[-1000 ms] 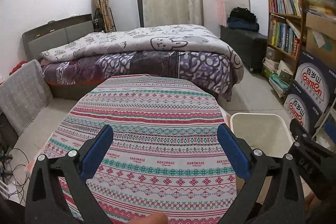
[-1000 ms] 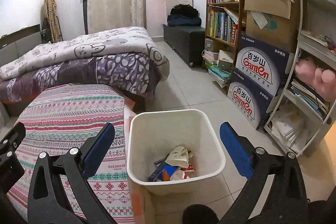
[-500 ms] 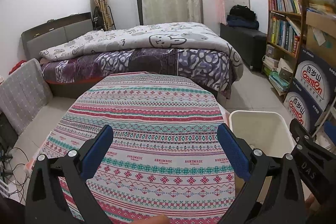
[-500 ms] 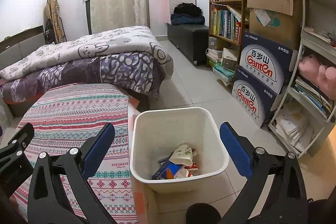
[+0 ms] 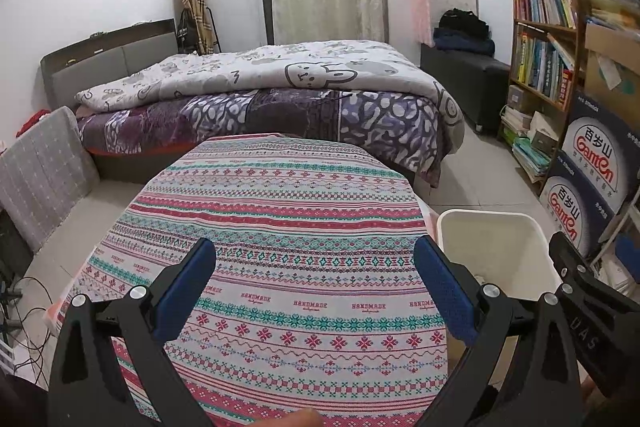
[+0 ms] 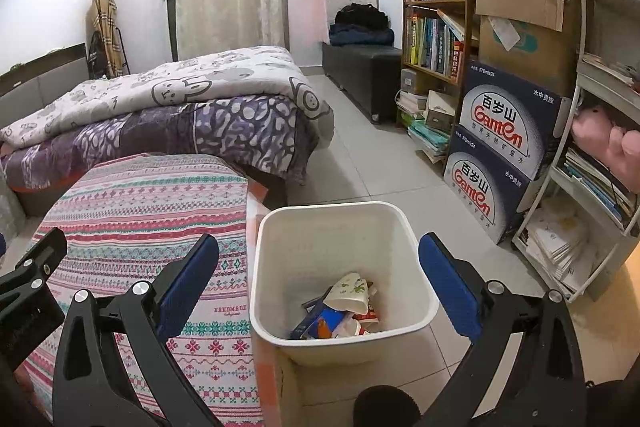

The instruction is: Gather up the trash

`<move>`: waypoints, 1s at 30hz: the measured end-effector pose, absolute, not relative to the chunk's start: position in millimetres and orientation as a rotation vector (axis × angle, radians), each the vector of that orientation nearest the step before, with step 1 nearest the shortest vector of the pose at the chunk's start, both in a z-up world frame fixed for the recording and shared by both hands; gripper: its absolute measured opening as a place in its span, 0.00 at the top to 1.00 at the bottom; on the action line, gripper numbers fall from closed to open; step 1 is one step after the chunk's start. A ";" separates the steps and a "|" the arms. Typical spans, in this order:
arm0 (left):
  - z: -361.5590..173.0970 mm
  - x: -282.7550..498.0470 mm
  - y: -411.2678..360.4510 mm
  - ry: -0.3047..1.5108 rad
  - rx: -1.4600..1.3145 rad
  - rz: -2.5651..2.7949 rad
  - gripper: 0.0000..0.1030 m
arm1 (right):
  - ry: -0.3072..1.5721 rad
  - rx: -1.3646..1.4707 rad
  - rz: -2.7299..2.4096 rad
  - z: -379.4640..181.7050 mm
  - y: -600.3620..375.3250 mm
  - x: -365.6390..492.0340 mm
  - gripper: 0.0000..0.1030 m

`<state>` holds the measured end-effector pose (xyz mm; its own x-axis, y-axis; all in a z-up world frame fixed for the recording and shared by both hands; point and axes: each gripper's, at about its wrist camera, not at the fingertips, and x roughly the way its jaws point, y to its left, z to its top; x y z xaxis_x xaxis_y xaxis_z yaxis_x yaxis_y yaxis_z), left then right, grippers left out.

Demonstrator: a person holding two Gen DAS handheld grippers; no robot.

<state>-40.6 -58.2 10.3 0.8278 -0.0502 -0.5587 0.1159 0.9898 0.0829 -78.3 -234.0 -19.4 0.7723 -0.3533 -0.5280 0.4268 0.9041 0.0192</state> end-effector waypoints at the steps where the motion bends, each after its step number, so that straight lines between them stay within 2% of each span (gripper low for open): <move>1: 10.2 -40.6 -58.1 0.590 0.115 -0.088 0.07 | 0.544 0.140 -0.423 -19.7 -233.5 -78.3 0.07; 30: 5.0 -36.6 -53.9 0.609 0.107 -0.072 0.07 | 0.605 0.155 -0.403 -28.7 -239.1 -72.1 0.07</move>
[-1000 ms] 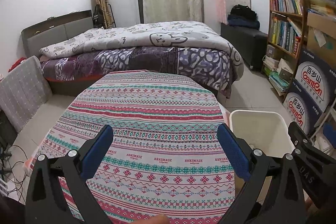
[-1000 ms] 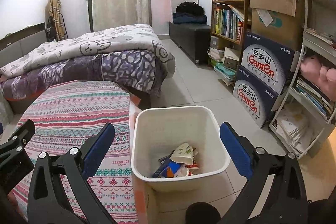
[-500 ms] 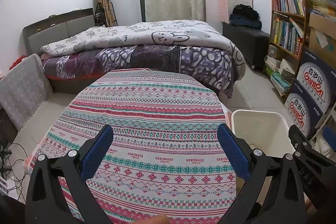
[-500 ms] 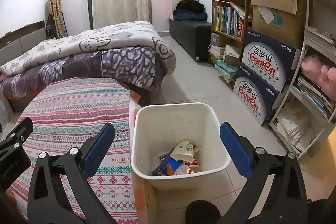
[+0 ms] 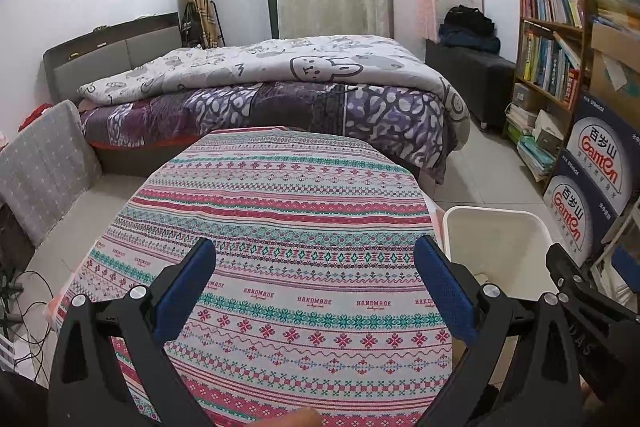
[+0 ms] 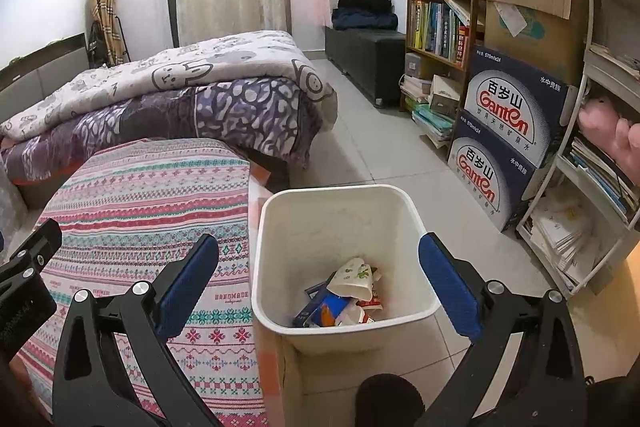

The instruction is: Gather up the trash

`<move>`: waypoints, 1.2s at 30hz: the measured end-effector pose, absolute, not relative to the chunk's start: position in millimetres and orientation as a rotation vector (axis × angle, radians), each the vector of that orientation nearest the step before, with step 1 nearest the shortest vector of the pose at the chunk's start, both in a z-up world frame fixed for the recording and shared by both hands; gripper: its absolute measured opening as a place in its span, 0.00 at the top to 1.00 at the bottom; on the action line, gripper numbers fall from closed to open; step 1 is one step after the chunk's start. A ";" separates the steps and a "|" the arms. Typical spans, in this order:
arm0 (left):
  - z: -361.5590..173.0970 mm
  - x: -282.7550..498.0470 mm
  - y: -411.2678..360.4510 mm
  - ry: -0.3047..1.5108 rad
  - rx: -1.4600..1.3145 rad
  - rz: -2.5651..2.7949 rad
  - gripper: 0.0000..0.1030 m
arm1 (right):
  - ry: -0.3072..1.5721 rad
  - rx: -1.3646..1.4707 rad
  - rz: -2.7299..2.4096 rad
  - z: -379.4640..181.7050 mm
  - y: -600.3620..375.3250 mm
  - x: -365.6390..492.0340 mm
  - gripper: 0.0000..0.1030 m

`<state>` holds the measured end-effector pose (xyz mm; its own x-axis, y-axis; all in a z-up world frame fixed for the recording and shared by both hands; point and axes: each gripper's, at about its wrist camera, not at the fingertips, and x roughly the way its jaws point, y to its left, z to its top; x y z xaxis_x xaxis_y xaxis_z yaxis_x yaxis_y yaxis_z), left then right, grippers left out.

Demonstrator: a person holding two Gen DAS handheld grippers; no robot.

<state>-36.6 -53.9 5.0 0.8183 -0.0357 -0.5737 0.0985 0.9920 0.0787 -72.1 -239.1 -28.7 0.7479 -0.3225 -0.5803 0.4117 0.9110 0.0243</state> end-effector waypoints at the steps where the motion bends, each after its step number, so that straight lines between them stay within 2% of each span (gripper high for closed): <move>1: 5.1 -36.4 -53.8 0.609 0.106 -0.071 0.07 | 0.606 0.155 -0.402 -28.9 -239.2 -71.8 0.07; 36: -6.3 -31.7 -53.2 0.642 0.122 -0.071 0.08 | 0.668 0.188 -0.382 -40.4 -240.6 -63.0 0.07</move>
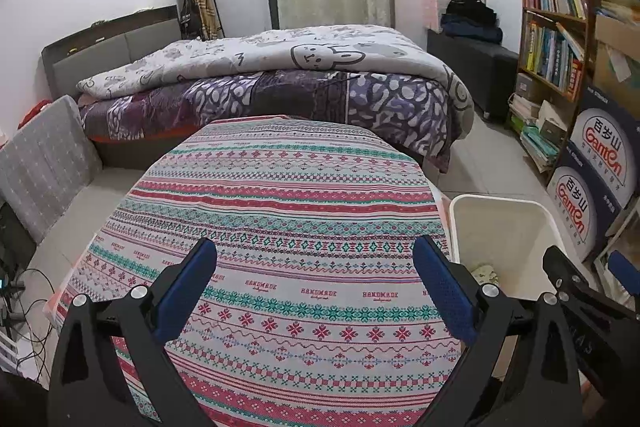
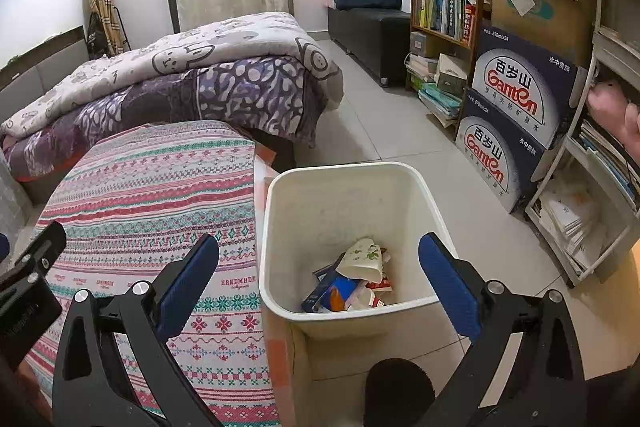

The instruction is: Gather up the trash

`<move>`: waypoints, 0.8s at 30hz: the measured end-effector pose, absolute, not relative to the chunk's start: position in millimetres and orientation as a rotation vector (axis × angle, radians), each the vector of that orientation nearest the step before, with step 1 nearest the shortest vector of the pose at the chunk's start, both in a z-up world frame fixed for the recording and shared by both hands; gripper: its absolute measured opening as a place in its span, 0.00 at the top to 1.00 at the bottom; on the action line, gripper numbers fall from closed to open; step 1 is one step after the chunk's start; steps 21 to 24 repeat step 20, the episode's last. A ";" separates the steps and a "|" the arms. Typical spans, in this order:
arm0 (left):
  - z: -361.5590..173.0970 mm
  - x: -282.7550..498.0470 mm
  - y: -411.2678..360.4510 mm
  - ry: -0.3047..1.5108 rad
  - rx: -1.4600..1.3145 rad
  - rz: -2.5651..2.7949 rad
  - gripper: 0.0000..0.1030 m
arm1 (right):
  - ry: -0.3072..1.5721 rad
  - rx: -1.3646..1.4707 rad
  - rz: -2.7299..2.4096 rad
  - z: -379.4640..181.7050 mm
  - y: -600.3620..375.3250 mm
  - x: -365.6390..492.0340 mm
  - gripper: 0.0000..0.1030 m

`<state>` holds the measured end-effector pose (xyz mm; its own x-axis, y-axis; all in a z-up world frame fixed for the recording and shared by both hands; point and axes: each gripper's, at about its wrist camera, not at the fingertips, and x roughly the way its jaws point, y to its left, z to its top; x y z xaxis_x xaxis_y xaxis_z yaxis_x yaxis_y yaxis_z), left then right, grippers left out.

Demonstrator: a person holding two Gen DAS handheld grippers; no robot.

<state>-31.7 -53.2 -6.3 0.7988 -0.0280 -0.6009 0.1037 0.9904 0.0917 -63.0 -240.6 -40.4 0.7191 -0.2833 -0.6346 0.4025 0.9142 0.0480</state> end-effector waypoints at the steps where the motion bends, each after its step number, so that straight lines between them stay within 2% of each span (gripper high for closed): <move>1: -7.0 -31.8 -53.8 0.641 0.125 -0.076 0.08 | 0.667 0.189 -0.382 -40.6 -240.3 -63.1 0.07; 24: -9.1 -29.9 -52.4 0.653 0.111 -0.072 0.08 | 0.667 0.194 -0.381 -41.0 -242.5 -63.1 0.07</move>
